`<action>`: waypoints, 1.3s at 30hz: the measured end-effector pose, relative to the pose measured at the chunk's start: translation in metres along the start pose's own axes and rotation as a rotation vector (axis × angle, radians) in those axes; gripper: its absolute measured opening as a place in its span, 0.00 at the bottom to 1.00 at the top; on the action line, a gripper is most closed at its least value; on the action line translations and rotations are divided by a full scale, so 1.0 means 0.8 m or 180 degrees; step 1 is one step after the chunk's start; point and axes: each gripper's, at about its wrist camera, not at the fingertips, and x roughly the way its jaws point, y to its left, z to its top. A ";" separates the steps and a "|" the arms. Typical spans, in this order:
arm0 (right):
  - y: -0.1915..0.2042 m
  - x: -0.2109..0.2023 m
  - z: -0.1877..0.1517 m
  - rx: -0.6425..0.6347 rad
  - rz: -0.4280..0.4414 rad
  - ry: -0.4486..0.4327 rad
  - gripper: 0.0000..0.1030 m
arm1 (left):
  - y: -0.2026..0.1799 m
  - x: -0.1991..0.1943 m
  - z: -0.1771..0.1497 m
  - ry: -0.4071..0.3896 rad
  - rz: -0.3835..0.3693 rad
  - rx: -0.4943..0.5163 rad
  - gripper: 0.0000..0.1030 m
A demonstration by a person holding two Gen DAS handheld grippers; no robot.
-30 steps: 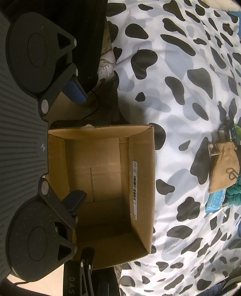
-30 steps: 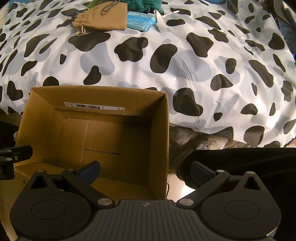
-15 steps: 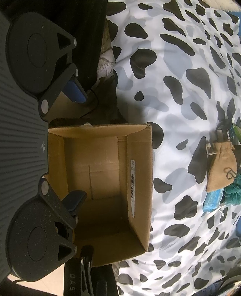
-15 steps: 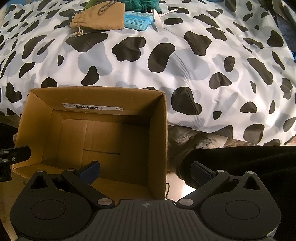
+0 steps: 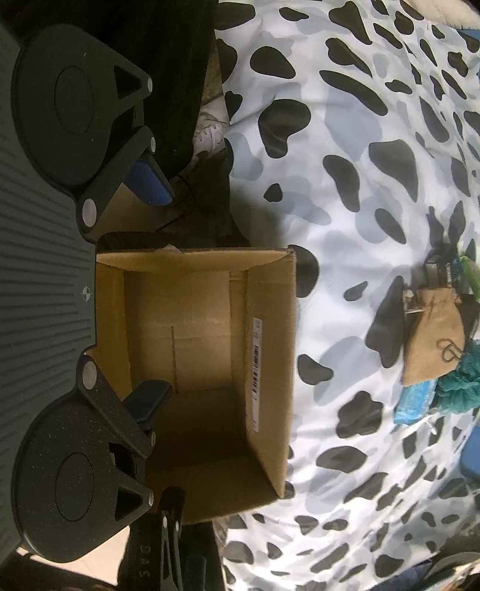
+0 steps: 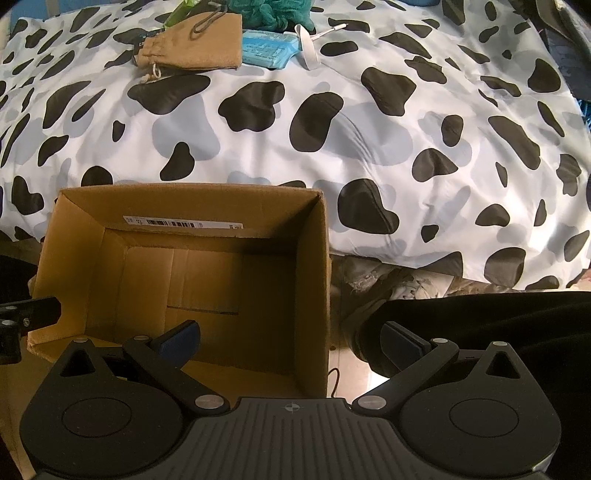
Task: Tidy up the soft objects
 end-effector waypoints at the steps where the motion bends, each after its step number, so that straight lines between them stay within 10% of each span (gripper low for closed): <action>1: -0.001 -0.001 0.001 0.0006 0.0005 -0.0015 1.00 | 0.001 -0.006 0.001 -0.0048 -0.0040 -0.0025 1.00; 39: -0.068 -0.007 0.137 -0.0127 0.0431 -0.0904 1.00 | 0.010 0.000 0.135 -0.0645 -0.0078 0.0271 1.00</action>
